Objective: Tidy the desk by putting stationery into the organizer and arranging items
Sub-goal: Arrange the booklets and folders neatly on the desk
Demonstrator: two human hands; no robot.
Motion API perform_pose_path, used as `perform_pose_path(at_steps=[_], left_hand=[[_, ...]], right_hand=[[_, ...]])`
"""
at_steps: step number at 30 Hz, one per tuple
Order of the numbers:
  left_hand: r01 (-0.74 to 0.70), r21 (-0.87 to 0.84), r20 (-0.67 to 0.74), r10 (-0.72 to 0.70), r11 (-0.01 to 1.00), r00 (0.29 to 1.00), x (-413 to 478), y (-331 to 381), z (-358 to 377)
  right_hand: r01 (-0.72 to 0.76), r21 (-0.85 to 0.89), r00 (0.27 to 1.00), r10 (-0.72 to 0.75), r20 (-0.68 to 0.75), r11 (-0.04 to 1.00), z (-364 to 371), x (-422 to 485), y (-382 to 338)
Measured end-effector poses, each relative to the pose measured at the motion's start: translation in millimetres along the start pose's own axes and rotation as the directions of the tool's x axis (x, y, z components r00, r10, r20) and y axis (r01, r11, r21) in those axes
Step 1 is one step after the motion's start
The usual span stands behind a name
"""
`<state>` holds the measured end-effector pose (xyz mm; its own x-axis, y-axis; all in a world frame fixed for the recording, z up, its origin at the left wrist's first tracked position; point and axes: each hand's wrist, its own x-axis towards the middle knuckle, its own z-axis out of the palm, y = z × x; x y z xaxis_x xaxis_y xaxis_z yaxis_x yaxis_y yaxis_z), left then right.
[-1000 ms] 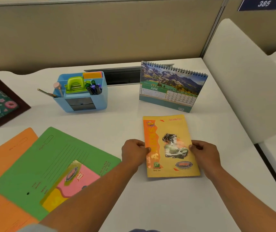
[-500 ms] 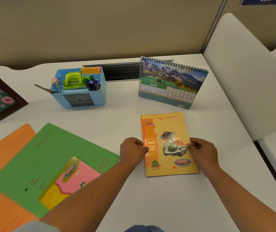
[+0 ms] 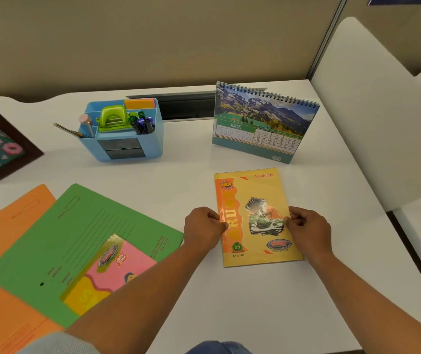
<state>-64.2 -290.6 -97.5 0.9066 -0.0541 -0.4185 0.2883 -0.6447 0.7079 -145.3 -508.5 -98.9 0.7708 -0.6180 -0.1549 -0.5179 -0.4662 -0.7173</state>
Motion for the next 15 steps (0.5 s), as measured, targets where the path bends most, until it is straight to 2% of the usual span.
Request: perform_pose_path(at_steps=[7, 11, 15], left_hand=[[-0.002, -0.083, 0.061, 0.007, 0.997, 0.998, -20, 6, -7], [-0.021, -0.183, -0.003, 0.021, 0.983, 1.0, -53, -7, -31], [0.024, -0.31, -0.134, -0.069, 0.95, 0.989, -87, -42, -61]], right_hand=[[-0.075, 0.043, 0.996, 0.077, -0.034, 0.996, 0, -4, 2], [-0.054, 0.099, 0.996, 0.06, -0.059, 0.994, -4, -17, -8], [-0.044, 0.275, 0.999, 0.034, 0.039, 0.961, 8, -38, -35]])
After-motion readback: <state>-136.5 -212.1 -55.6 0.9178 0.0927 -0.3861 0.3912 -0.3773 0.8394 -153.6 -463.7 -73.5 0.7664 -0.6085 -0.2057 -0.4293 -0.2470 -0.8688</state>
